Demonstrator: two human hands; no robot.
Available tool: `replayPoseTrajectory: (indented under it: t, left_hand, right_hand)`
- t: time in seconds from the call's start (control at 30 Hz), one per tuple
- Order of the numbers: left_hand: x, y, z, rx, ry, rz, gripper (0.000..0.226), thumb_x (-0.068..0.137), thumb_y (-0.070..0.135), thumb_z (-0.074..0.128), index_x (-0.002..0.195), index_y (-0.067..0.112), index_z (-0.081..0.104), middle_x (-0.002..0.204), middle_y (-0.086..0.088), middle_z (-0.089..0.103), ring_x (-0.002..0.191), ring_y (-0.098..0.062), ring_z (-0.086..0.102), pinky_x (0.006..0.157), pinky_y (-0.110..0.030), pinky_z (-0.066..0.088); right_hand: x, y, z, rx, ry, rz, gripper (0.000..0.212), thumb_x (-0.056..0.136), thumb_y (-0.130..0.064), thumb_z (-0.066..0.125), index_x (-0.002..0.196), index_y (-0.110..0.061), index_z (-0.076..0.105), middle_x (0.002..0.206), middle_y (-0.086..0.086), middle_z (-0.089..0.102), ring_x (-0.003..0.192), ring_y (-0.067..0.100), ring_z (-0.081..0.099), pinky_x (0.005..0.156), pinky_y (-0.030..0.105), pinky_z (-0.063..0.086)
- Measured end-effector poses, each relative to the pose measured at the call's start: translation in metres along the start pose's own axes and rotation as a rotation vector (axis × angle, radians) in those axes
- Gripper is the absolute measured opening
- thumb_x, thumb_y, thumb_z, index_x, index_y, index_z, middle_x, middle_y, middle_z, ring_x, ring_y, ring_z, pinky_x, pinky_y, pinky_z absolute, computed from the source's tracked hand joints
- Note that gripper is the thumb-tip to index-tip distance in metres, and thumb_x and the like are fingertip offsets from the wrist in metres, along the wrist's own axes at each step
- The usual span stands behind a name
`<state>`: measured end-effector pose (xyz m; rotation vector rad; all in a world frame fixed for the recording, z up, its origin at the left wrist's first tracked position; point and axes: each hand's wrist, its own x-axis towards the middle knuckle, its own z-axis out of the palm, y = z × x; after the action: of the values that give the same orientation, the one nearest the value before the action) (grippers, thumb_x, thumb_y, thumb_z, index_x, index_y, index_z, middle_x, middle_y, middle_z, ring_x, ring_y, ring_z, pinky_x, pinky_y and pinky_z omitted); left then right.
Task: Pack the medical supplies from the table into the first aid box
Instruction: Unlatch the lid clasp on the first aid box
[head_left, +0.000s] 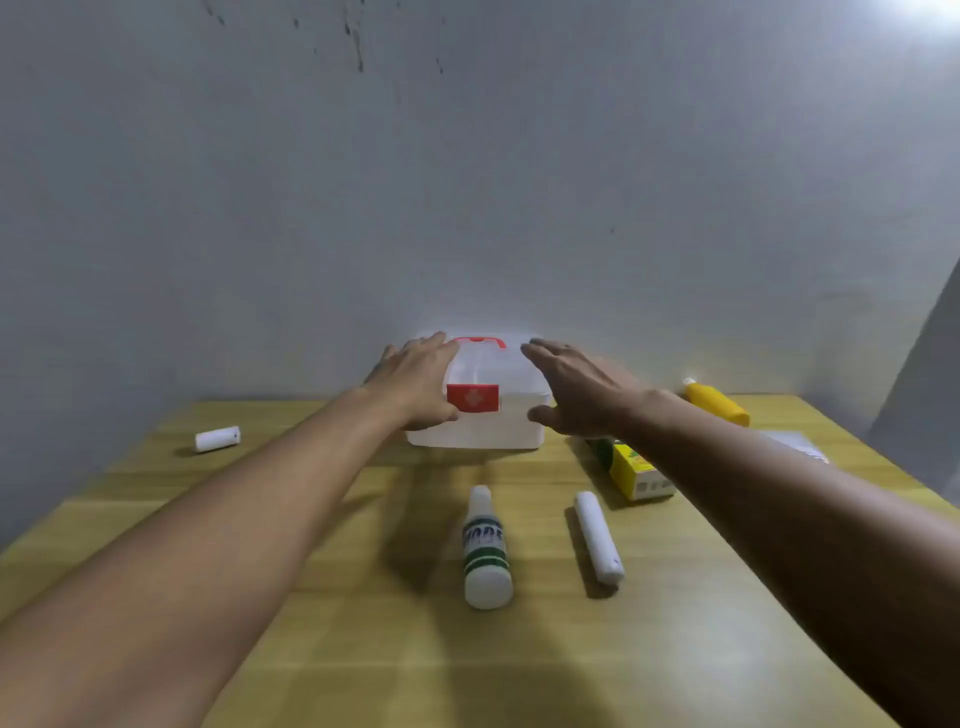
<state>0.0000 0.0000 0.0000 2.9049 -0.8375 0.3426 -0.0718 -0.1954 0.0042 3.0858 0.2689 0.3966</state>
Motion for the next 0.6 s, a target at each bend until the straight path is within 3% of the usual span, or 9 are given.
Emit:
replayPoseTrajectory:
  t: [0.1,0.2,0.43,0.6]
  left_hand:
    - [0.012,-0.013,0.006,0.051,-0.079,-0.053,0.102,0.073,0.031,0.076,0.152,0.019,0.012,0.162,-0.008,0.007,0.149,-0.027,0.009,0.119,-0.053,0.012]
    - [0.021,-0.026,0.015,0.034,-0.135,-0.093,0.106,0.073,0.031,0.079,0.152,0.019,0.009,0.163,-0.007,0.003,0.15,-0.025,0.003,0.12,-0.054,0.007]
    - [0.012,-0.033,0.025,-0.073,-0.004,-0.051,0.083,0.085,0.018,0.07,0.152,0.02,0.02,0.161,-0.002,0.019,0.147,-0.022,0.017,0.117,-0.039,0.027]
    - [-0.002,-0.024,0.023,-0.07,0.038,-0.02,0.079,0.084,0.026,0.07,0.15,0.021,0.027,0.156,-0.001,0.029,0.143,-0.022,0.023,0.11,-0.038,0.033]
  right_hand:
    - [0.022,0.0,0.012,-0.042,0.026,-0.014,0.08,0.084,-0.033,0.068,0.146,-0.009,0.025,0.153,0.012,0.031,0.139,0.03,0.032,0.107,0.047,0.04]
    - [0.034,-0.003,0.02,-0.05,-0.015,0.001,0.082,0.084,-0.032,0.069,0.147,-0.01,0.021,0.156,0.011,0.026,0.142,0.031,0.026,0.109,0.049,0.037]
    - [0.03,0.004,0.026,-0.035,-0.009,-0.014,0.073,0.091,-0.022,0.062,0.151,-0.018,0.021,0.157,0.002,0.03,0.143,0.026,0.029,0.108,0.045,0.039]
    - [0.01,0.005,0.024,-0.028,0.019,-0.01,0.072,0.092,-0.024,0.061,0.152,-0.02,0.021,0.158,0.0,0.028,0.145,0.024,0.026,0.11,0.042,0.035]
